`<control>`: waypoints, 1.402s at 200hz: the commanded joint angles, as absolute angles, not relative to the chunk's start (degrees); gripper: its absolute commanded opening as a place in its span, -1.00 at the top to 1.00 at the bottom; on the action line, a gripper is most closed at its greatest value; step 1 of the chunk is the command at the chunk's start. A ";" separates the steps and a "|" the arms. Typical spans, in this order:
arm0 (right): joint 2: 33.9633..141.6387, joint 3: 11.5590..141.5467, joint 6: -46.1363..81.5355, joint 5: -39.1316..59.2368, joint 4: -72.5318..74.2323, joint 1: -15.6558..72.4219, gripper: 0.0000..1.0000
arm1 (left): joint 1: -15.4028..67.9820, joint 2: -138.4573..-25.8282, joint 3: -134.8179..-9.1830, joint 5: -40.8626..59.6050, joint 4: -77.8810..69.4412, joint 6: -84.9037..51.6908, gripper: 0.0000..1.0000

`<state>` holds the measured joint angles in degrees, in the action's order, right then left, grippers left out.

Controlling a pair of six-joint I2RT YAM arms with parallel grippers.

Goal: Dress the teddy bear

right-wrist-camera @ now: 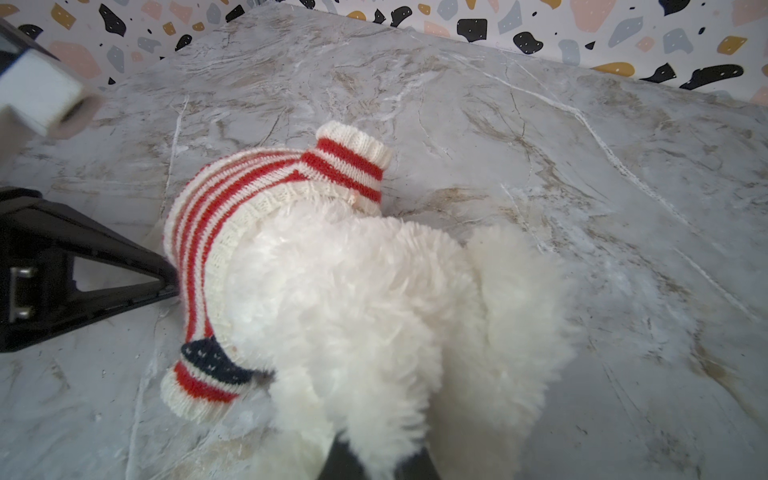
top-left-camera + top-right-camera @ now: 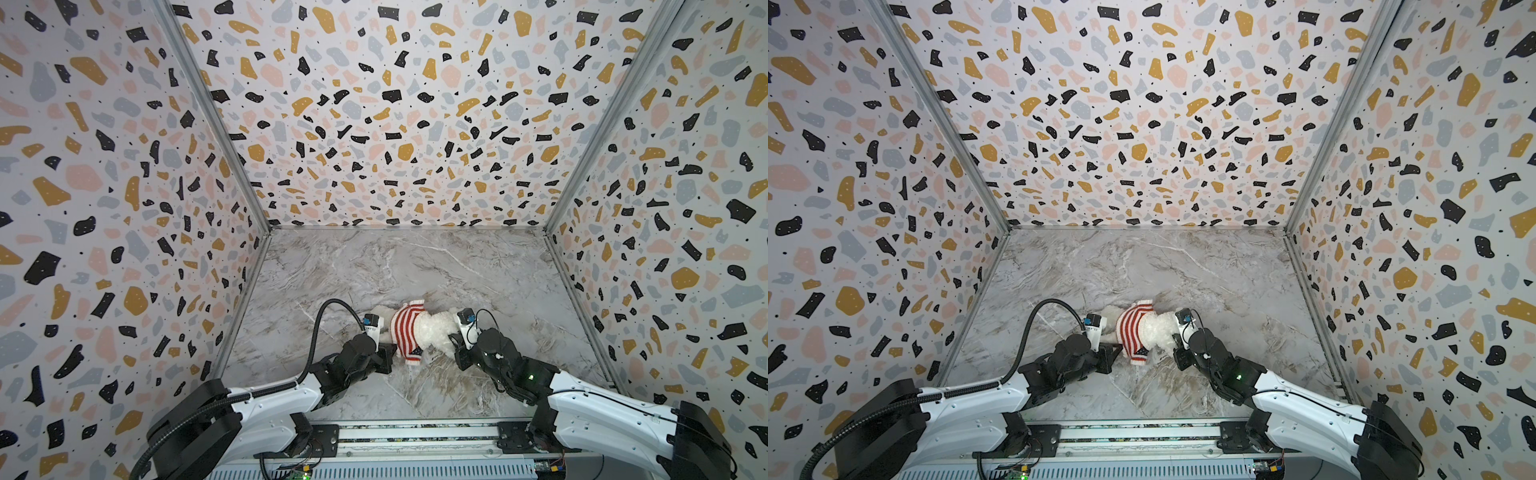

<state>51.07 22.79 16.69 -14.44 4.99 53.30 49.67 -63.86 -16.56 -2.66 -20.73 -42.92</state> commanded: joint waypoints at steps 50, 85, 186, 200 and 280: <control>49.21 25.93 17.86 -14.15 3.33 52.54 1.00 | 47.72 -59.16 -16.35 -8.79 -15.04 -42.46 1.00; 49.78 26.45 17.95 -13.81 3.20 52.55 1.00 | 47.71 -59.53 -17.00 -7.91 -15.04 -40.92 1.00; 50.36 28.87 19.24 -10.11 2.90 50.97 1.00 | 52.86 -56.30 -22.71 -11.63 -5.10 -29.52 0.21; 50.49 28.99 19.65 -8.78 2.90 50.09 1.00 | 54.57 -55.27 -23.39 -13.68 -3.59 -27.67 0.04; 54.30 33.15 21.38 -2.54 -1.54 45.86 1.00 | 69.02 -57.52 -25.82 -26.90 -5.94 -21.40 -0.13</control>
<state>53.30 29.21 19.92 -5.52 -0.05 47.29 66.41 -55.68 -24.45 -21.80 -2.92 -24.97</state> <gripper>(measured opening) 0.097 0.566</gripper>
